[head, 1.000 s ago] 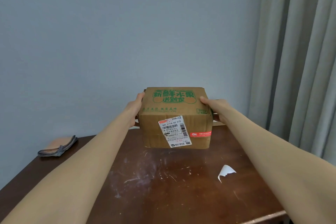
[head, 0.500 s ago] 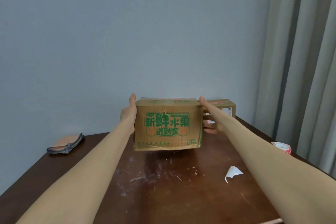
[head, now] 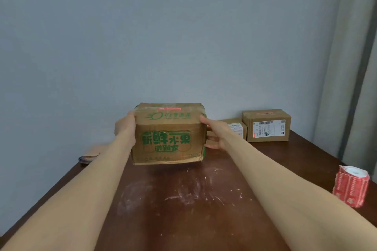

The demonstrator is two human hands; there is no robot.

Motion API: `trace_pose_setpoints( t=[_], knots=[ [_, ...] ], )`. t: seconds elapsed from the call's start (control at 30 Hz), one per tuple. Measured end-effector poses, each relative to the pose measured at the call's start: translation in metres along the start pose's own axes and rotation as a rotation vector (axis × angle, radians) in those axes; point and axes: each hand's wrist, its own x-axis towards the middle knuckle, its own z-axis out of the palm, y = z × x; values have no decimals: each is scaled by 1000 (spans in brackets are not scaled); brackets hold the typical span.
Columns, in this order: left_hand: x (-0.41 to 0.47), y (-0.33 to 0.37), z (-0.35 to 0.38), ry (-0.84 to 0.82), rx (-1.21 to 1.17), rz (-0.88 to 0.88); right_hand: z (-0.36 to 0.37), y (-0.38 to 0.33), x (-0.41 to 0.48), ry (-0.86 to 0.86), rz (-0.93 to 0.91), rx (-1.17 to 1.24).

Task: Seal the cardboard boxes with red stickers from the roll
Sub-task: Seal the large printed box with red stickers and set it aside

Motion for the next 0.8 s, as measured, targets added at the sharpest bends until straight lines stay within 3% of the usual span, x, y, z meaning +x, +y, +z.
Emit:
trace_pose_setpoints(
  t=[0.8],
  knots=[
    [74, -25, 34, 77, 192, 19, 38, 8, 84, 14, -16, 108]
  ],
)
